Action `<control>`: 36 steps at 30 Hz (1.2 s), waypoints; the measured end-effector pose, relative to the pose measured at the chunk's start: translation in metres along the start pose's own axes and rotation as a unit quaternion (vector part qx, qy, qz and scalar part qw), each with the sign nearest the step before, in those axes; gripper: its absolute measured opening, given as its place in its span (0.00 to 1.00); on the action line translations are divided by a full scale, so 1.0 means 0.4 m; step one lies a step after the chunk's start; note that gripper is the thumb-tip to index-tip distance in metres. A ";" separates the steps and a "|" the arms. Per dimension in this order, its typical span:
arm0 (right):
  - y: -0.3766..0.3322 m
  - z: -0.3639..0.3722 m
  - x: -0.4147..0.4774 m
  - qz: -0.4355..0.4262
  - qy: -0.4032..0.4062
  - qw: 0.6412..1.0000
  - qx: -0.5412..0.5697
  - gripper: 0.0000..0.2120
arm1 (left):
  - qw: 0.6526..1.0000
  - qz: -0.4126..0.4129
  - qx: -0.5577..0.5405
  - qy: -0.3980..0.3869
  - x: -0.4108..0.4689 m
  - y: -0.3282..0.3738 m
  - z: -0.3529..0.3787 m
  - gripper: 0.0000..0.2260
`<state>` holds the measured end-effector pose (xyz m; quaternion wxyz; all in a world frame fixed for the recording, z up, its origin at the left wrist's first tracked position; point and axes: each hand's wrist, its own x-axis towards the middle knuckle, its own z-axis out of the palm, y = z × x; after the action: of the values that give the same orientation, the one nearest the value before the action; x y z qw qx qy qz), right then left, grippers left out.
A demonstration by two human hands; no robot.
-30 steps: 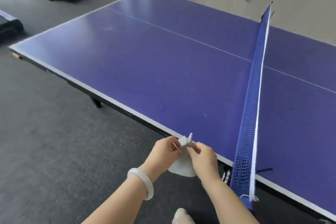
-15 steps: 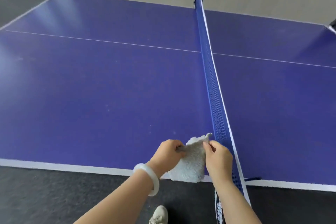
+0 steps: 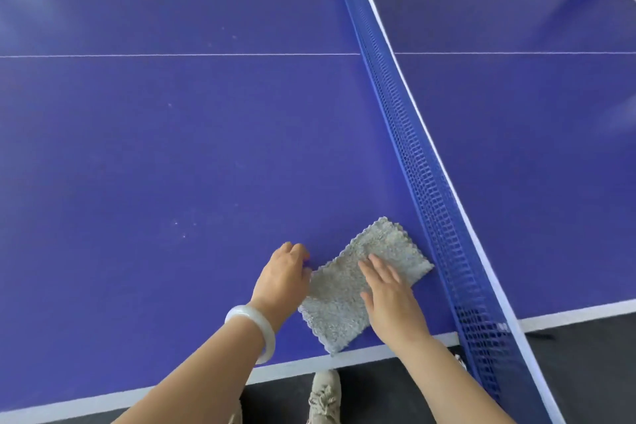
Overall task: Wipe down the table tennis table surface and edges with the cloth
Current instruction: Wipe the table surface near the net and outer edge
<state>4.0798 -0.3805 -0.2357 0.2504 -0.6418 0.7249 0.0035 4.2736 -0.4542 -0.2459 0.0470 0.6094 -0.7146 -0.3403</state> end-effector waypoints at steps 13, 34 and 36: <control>-0.147 0.135 0.157 0.314 0.151 0.937 -0.002 0.36 | 0.963 0.134 0.208 0.105 0.016 -0.251 -0.063 0.25; -0.068 0.186 0.067 0.187 0.205 0.959 -0.064 0.29 | 0.960 0.142 0.205 0.130 0.029 -0.279 -0.026 0.27; -0.211 0.254 0.055 0.082 0.202 0.974 -0.053 0.28 | 0.960 0.145 0.201 0.128 0.029 -0.275 -0.026 0.28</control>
<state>4.1938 -0.3825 -0.3061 0.0629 -0.5802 0.8093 -0.0671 4.3681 -0.4721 -0.3019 0.0637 0.5346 -0.8370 -0.0980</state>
